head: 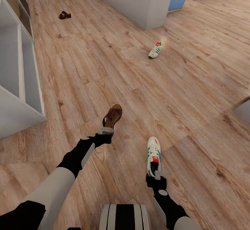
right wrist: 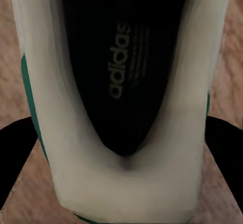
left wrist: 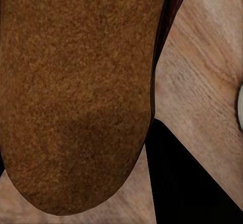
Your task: Pick up the two gym shoes and the two sandals from the corridor floor and place them onto the hallstand (shoe rack) in the corridor, making sure they are on the rack and not on the floor. Arrange them so the two gym shoes are next to each other and the two sandals are next to each other.
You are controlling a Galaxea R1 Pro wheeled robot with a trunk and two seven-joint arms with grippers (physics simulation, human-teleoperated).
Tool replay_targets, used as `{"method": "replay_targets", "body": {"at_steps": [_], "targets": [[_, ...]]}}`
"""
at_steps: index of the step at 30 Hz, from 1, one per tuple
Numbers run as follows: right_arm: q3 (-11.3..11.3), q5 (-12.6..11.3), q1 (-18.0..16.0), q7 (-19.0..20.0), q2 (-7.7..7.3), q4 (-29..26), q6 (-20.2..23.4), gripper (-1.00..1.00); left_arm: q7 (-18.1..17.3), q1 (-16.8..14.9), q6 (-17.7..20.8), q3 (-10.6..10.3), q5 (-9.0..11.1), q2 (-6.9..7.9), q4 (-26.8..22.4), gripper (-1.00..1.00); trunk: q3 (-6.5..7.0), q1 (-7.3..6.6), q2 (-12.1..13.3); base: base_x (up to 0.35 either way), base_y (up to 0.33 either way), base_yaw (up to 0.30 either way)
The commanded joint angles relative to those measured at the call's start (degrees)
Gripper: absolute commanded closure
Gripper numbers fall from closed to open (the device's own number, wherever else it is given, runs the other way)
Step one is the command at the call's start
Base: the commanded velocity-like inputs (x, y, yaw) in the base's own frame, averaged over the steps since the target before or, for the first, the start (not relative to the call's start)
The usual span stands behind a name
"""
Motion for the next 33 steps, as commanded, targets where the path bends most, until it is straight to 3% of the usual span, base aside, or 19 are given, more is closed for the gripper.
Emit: {"method": "replay_targets", "body": {"at_steps": [1,26,33], "targets": [[0.4,-0.3,0.0,-0.4,-0.05,0.0,-0.2,1.0,0.0,0.0,0.4,0.0,0.4,0.02,-0.1,1.0,-0.03,-0.01,0.0,0.0,0.0,0.0],[0.5,-0.3,0.0,-0.4,-0.06,0.0,-0.2,1.0,0.0,0.0,0.3,-0.3,0.4,0.27,-0.1,1.0,-0.03,-0.01,0.0,0.0,0.0,0.0],[0.5,-0.3,0.0,-0.3,-0.19,-0.2,-0.3,1.0,0.0,0.0,0.3,-0.3,0.4,0.3,-0.1,1.0,1.52,-0.19,0.1,0.0,0.0,0.0]]}}
